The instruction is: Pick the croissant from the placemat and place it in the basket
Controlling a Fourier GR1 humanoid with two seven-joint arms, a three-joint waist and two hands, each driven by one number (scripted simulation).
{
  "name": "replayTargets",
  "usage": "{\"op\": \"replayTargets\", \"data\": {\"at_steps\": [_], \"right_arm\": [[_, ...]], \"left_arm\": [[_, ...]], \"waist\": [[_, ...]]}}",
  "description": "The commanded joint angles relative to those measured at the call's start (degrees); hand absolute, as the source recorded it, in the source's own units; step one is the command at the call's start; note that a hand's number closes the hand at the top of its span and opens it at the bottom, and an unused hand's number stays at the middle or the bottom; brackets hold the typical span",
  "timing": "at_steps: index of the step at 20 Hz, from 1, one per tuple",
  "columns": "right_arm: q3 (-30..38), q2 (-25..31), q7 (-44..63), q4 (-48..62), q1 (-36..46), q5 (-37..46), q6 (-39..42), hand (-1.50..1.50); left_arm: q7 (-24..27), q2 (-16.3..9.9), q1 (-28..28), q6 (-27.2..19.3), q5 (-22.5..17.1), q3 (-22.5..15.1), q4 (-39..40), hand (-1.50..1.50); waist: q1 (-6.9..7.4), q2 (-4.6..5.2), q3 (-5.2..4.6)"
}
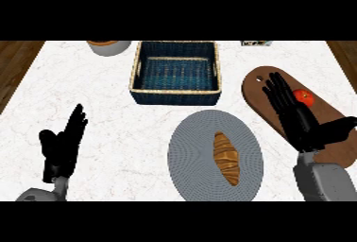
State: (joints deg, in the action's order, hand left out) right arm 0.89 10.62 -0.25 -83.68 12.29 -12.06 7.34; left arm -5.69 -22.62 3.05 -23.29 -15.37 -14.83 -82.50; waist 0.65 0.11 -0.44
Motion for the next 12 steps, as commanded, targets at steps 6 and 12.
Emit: {"op": "replayTargets", "data": {"at_steps": [6,12], "right_arm": [[-8.3,-6.2,-3.5,1.2,13.0,-9.5,17.0,1.5],[-32.3,-10.5,-12.1,-5.9,2.5,13.6,12.2,-1.5]], "left_arm": [[-4.6,1.4,-3.5,6.4,-2.7,-3.1,6.1,0.0],[-4.8,0.5,-7.3,7.8,-2.9,-3.3,5.6,0.0]], "waist": [[1.88,0.63,0.52],[-0.23,-0.38,0.42]]}}
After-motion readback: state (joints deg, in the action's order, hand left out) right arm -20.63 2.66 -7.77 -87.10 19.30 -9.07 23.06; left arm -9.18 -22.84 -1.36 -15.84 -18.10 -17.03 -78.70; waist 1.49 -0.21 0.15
